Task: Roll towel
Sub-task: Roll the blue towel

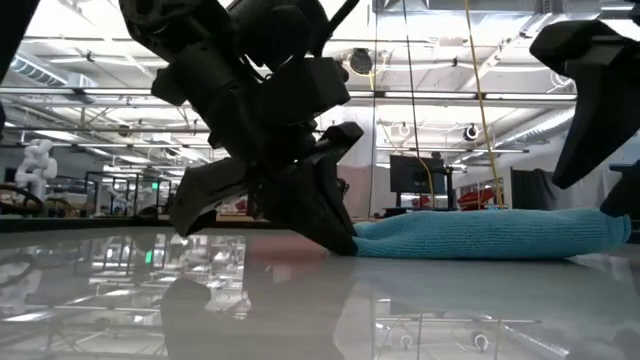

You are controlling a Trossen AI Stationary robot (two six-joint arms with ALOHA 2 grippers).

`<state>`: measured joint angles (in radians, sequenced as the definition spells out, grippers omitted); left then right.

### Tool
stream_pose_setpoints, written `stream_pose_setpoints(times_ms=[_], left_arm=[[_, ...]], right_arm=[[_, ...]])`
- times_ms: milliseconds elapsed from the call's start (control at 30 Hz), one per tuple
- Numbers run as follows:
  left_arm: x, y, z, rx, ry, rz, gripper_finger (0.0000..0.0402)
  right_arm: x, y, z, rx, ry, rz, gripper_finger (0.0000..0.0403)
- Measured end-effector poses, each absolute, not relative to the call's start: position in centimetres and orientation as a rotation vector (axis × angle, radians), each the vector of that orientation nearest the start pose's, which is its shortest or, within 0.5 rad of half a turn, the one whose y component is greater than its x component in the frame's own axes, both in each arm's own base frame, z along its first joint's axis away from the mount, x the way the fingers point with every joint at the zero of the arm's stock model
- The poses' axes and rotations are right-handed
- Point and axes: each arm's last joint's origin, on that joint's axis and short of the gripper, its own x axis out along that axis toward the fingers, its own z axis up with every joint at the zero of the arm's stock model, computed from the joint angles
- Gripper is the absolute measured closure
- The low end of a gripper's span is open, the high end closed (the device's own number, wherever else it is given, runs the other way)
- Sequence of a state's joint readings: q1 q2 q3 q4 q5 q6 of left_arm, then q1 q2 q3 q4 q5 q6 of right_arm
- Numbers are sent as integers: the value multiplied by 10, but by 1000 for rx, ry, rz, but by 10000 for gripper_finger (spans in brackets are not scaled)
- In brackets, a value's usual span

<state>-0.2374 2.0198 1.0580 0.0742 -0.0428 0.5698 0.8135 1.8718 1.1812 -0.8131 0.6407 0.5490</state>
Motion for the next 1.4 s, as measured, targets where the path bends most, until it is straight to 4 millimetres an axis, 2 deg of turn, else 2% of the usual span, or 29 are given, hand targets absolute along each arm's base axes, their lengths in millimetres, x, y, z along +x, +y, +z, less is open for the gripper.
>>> stream_pose_setpoints(times_ms=[200,567,667,900,1167,1400], left_arm=[[375,-85,99,581,813,-449,396],[377,-70,99,315,826,-517,398],[377,-67,99,263,829,-534,399],[376,-63,99,112,843,-619,399],[375,-59,99,-77,862,-689,400],[375,-62,100,-260,891,-731,400]], right_arm=[[236,226,148,-545,1081,-184,220],[221,208,120,-504,1067,-285,222],[220,202,115,-455,1059,-336,251],[219,197,114,-278,1068,-347,386],[215,190,130,-27,1020,-300,399],[218,175,137,342,1023,-143,400]])
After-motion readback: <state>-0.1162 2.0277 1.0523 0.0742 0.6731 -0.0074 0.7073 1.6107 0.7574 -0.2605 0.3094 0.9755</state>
